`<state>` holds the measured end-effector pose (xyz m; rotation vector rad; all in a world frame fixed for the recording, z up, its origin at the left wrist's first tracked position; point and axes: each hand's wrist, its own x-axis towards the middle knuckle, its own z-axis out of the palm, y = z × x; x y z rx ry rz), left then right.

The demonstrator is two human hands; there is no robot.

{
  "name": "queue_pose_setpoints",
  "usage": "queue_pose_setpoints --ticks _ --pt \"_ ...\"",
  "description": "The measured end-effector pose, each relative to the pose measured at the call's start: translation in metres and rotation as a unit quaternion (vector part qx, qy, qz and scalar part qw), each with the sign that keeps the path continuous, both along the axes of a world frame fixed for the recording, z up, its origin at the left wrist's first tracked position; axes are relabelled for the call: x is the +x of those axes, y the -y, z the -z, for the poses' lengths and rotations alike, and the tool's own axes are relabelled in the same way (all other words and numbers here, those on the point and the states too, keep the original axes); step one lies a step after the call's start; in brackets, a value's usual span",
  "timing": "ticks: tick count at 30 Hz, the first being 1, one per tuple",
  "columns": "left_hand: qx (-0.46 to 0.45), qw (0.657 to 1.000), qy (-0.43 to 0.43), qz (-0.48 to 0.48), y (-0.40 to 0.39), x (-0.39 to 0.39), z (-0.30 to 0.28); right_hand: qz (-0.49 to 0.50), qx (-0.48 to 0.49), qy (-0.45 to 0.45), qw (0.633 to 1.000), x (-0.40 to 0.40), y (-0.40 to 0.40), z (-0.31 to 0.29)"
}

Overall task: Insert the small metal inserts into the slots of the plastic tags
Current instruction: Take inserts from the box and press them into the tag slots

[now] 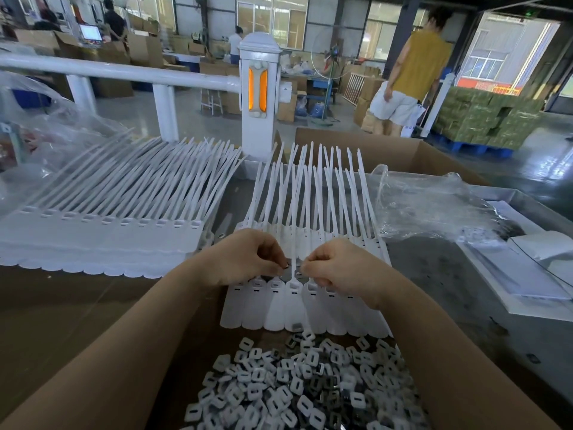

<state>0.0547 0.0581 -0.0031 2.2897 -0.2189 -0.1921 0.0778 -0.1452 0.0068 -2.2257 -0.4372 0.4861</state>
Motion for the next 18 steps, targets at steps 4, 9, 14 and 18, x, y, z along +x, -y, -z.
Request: queue_pose_setpoints --ticks 4,9,14,18 --pt "-0.013 0.999 -0.026 0.02 -0.002 -0.001 -0.005 -0.011 0.005 0.004 1.0 0.0 -0.002 0.002" --pt "-0.011 0.997 -0.054 0.049 0.002 -0.003 -0.008 -0.021 0.02 0.004 1.0 -0.003 -0.003 0.0" --pt "-0.006 0.998 -0.061 0.035 0.006 -0.003 -0.008 -0.029 -0.002 0.005 1.0 -0.006 -0.006 -0.003" --pt "-0.003 0.998 -0.061 0.034 0.009 -0.004 -0.007 -0.028 -0.034 0.019 0.999 -0.007 -0.007 -0.004"
